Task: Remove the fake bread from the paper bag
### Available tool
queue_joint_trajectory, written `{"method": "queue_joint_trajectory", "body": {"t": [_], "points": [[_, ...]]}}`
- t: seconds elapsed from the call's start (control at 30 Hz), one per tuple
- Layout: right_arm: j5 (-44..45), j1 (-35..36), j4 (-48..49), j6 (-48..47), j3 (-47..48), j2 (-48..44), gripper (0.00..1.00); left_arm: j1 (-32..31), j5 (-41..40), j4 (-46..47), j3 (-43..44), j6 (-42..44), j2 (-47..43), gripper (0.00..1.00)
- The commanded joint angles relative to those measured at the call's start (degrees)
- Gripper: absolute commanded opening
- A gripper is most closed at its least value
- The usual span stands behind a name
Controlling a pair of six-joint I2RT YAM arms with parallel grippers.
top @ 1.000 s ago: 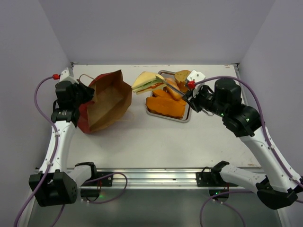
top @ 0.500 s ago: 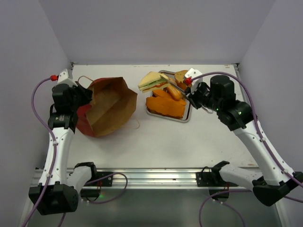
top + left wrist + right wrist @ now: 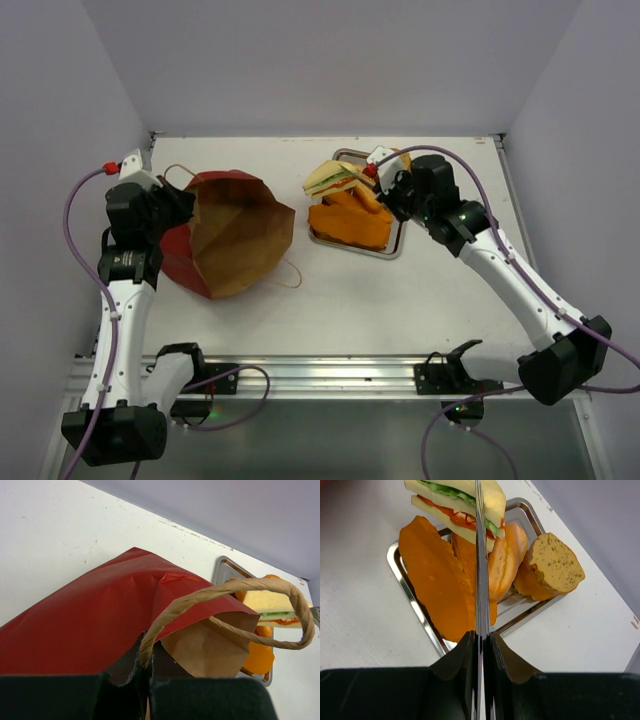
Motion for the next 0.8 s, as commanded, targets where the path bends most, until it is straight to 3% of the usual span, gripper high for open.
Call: {"method": "queue_joint_trajectory", "body": {"t": [0.0,0.43,0.77], "points": [[2.06,-0.30,9.63,-2.32,0.01,1.22,0.00,-0.13,1.86,1.09,-0.12,0.99,-1.05,0.00],[7.60,-0.92,21.40,-9.60,-13.16,1.14,0.00,-0.13,3.27,0.82,-1.35,1.08,-2.72,0.00],[7.95,-1.62,20.45,-10.84,-17.12,-2.38,0.00,-0.13,4.06,0.82,-1.26,0.72,-2.99,0.00]]}}
